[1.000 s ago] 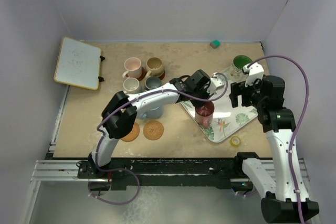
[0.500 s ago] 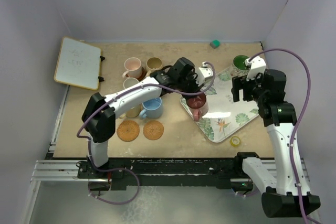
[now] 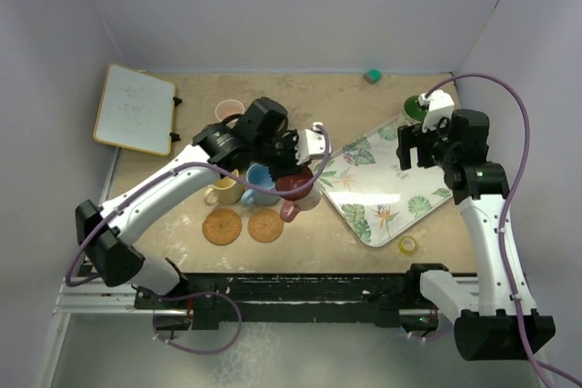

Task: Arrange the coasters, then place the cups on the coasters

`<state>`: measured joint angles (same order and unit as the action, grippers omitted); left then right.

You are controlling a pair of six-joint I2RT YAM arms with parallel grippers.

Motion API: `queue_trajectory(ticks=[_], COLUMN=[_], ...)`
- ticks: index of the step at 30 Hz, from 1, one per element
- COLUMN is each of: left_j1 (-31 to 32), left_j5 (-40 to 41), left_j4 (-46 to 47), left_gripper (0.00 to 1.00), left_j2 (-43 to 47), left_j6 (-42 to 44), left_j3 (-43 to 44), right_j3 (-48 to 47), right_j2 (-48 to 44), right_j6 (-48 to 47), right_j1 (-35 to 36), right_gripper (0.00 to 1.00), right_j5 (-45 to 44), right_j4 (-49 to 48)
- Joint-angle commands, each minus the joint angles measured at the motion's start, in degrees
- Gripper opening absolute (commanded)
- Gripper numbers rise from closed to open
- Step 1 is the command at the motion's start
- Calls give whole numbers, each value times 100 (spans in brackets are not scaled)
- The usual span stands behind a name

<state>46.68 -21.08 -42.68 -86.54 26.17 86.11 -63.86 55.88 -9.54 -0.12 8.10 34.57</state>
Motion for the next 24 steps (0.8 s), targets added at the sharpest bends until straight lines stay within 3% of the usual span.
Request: queue_trajectory(ticks=[1, 16, 24], left_j1=[-220, -911, -1848], left_j5=[-75, 95, -391], left_j4=[-384, -1405, -1729], left_gripper=[3, 3, 3], left_j2=[718, 2142, 2274], left_j6=[732, 2127, 2983], left_j3=[-96, -1604, -2127], right_j3=[-180, -106, -91], right_j2=[46, 168, 269], right_j6=[-150, -303, -312], right_j1=[-23, -25, -29], right_gripper=[88, 93, 93], right_j5=[90, 321, 540], right_j4=[-354, -407, -382])
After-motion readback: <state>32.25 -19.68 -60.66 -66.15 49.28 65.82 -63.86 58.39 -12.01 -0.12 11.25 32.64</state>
